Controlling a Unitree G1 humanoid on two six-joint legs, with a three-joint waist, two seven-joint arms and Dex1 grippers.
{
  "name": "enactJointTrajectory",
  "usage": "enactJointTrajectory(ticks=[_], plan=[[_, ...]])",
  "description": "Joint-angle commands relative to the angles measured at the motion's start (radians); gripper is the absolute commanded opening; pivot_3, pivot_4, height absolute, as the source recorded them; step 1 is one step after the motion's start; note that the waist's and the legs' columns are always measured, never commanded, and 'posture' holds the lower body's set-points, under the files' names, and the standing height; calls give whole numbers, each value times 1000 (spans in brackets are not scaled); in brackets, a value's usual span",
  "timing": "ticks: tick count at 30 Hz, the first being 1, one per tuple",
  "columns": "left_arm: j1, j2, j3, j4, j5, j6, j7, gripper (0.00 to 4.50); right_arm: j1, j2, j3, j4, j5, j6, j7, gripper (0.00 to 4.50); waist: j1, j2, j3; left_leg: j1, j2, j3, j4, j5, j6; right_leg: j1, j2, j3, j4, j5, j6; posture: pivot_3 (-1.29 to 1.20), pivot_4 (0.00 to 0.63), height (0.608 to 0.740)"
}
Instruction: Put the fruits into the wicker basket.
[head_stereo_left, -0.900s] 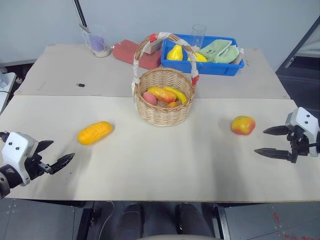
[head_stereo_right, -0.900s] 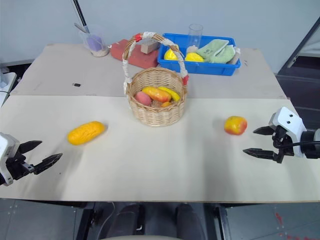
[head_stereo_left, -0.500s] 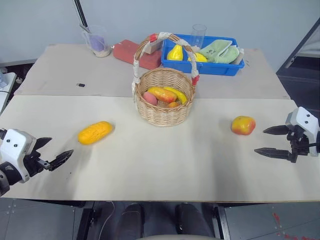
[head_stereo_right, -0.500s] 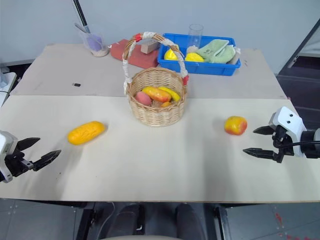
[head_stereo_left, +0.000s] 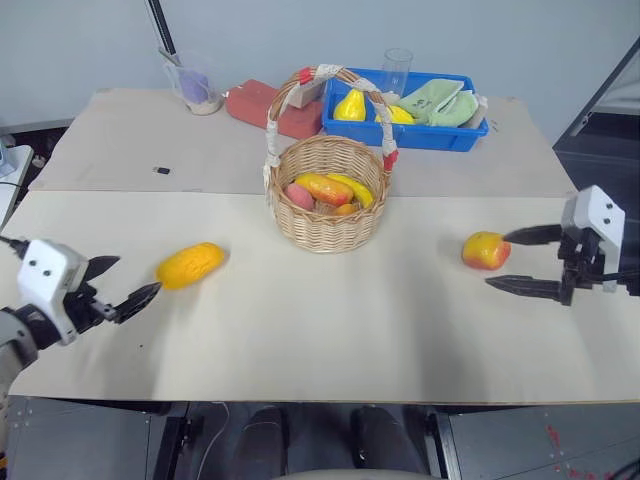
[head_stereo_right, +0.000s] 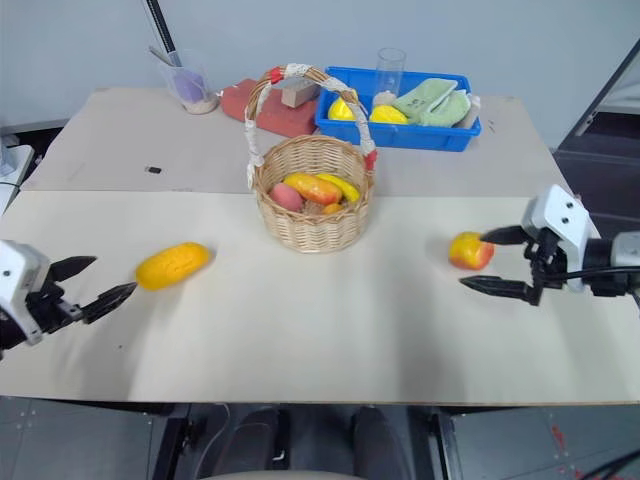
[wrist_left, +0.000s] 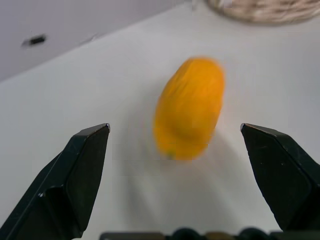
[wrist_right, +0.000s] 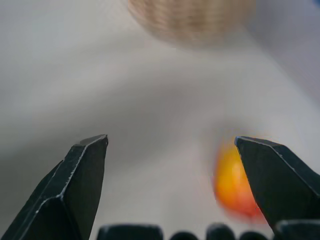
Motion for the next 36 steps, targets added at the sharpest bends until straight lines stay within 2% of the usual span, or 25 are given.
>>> enactJointTrajectory(ticks=[1,10,17,20,23,25,26,29,33,36], plan=[[-47,-2,-49,23,19,-6,27,4500,-40,5,-18,-113,87,84,-15,4476,2,0,0,0,0,0,0,0,0,0,0,0,0,0,0,0,150,740],[-277,-3,-243,254,92,-76,2,4500,-180,74,33,-323,289,232,-64,4476,3,0,0,-2,0,0,0,0,0,-1,0,-1,0,0,0,0,150,740],[-367,-39,-382,382,156,-140,-38,4500,-223,100,76,-316,284,226,-79,4476,5,0,0,-3,-1,0,0,0,0,-2,0,-1,1,0,0,0,150,740],[-397,-58,-404,413,176,-159,-27,4500,-223,102,78,-314,284,224,-82,4476,5,0,0,-3,-1,-1,1,0,0,-2,0,-1,1,0,0,0,150,740],[-406,-68,-399,427,182,-177,-18,3664,-217,102,73,-314,285,222,-84,4500,4,0,0,-3,0,-1,1,0,0,-2,0,-1,1,0,0,0,150,740],[-404,-70,-395,425,178,-183,-20,2844,-214,103,69,-315,287,222,-87,4500,4,0,0,-3,0,-1,1,0,0,-2,0,-1,2,0,0,0,150,740],[-400,-70,-392,415,171,-184,-25,2682,-212,104,67,-316,287,220,-89,4500,4,0,0,-3,0,-1,1,0,0,-2,0,-1,2,0,0,0,150,740],[-382,-72,-385,352,137,-187,-59,2682,-205,107,61,-320,284,211,-95,4500,4,0,0,-3,0,-1,1,0,0,-2,0,-1,2,0,0,0,150,740],[-391,-79,-404,154,57,-110,-94,2682,-191,99,26,-318,278,208,-121,4500,7,0,0,-4,0,-1,1,0,0,-2,0,-1,1,0,0,0,150,740],[-544,-131,-470,48,52,-66,-46,2682,-174,81,-45,-315,290,227,-156,4500,23,-1,0,-5,-1,-2,3,0,0,-2,-1,-2,2,0,0,0,150,740]])
